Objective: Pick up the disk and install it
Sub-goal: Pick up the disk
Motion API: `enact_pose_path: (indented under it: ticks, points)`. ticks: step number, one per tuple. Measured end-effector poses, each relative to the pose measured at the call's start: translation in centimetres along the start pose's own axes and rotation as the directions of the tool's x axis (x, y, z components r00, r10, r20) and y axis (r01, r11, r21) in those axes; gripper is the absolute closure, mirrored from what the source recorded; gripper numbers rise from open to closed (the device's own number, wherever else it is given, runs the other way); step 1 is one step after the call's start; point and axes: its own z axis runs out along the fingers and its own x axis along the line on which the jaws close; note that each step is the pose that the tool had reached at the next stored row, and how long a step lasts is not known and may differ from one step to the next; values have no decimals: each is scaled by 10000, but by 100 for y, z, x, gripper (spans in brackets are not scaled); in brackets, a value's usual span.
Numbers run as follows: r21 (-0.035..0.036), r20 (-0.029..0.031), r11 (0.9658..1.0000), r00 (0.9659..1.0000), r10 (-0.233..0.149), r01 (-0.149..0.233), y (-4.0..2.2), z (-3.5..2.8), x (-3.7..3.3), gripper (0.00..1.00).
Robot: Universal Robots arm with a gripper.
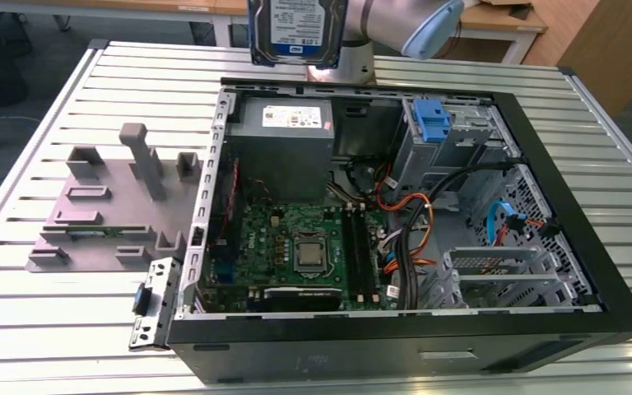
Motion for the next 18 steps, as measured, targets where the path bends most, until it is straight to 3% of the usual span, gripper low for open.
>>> enact_pose_path:
  ticks: [6,18]
  points:
    - [-1,36,10000,10000,1,-1,-7,53,133,65]
    - [-2,35,10000,10000,1,-1,-75,86,462,65]
